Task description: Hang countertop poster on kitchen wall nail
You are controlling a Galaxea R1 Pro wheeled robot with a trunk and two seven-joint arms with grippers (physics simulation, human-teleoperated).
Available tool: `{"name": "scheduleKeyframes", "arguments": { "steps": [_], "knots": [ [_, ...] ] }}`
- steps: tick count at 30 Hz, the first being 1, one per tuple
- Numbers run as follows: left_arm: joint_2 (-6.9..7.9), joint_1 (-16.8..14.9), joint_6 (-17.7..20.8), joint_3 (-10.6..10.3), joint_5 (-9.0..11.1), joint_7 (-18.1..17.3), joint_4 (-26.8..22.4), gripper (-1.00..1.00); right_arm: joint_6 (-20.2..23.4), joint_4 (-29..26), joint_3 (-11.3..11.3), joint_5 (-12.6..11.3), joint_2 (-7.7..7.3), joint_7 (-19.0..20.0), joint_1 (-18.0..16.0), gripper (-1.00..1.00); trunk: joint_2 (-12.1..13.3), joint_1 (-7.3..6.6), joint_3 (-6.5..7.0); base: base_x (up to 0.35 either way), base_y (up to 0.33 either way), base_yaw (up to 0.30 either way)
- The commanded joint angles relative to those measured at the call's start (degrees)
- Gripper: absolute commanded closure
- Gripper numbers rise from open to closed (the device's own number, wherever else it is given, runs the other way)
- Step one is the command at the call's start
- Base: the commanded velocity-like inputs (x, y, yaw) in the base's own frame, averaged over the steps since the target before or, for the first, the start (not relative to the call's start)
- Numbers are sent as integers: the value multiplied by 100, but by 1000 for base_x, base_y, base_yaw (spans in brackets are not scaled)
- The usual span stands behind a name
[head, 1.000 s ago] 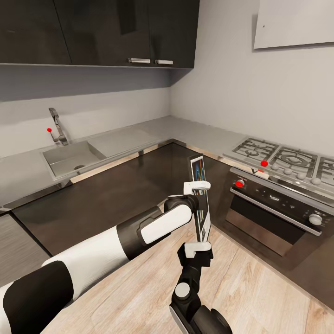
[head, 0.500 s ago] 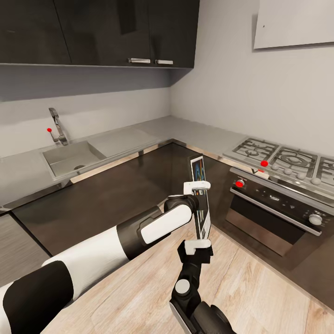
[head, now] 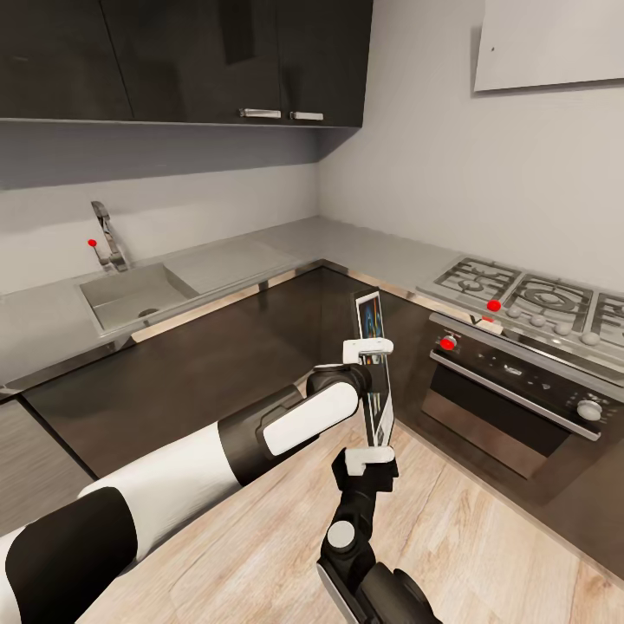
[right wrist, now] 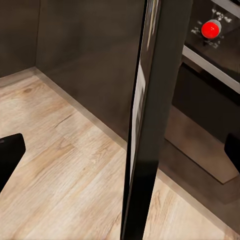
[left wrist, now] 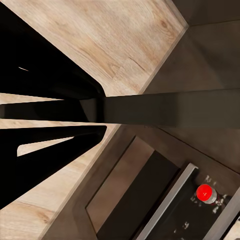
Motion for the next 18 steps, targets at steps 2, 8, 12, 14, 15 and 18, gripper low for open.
{"name": "scheduleKeyframes", "arguments": {
  "steps": [2, 8, 12, 14, 15, 18],
  "knots": [
    [0, -7, 33, -5, 4, 40, -5, 100, 38, -6, 15, -30, -3, -39, -7, -100, -4, 0, -6, 0, 0, 0],
    [0, -7, 33, -5, 4, 40, -5, 100, 35, -6, 15, -30, -3, -39, -7, -100, -4, 0, -6, 0, 0, 0],
    [0, -7, 33, -5, 4, 40, -5, 100, 35, -6, 15, -30, -3, -39, -7, -100, -4, 0, -6, 0, 0, 0],
    [0, -7, 33, -5, 4, 40, -5, 100, 35, -6, 15, -30, -3, -39, -7, 100, -4, 0, -6, 0, 0, 0],
    [0, -7, 33, -5, 4, 40, -5, 100, 34, -8, 15, -30, -3, -39, -7, 100, -4, 0, -6, 0, 0, 0],
    [0, -7, 33, -5, 4, 40, -5, 100, 34, -11, 15, -30, -3, -39, -7, 100, -4, 0, -6, 0, 0, 0]
  ]
}}
